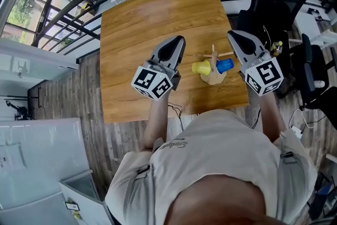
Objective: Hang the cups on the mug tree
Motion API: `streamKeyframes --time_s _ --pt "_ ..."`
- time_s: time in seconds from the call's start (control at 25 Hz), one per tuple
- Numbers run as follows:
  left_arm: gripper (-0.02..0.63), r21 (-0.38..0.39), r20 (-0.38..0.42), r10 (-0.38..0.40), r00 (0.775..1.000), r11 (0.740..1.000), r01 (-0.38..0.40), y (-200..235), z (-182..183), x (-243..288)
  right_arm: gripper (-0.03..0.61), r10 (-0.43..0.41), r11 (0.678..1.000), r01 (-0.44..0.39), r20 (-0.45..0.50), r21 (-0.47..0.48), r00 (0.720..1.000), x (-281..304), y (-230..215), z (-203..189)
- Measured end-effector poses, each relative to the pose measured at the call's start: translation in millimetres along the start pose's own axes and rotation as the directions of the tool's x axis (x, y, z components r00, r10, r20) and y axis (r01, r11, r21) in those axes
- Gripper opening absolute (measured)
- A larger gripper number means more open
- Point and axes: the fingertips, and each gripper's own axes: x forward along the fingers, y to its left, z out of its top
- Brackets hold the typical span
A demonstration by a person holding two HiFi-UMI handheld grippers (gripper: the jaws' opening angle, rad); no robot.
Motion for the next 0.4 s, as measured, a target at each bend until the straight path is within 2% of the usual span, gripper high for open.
streamKeyframes --time_s 0.4 --pt "0.027 0.022 0.006 0.026 1.0 0.999 -0.027 -2.1 -0.2 -10.4 -0.006 0.009 1.0 -0.009 -0.002 0.002 1.0 -3.6 6.1 -2.9"
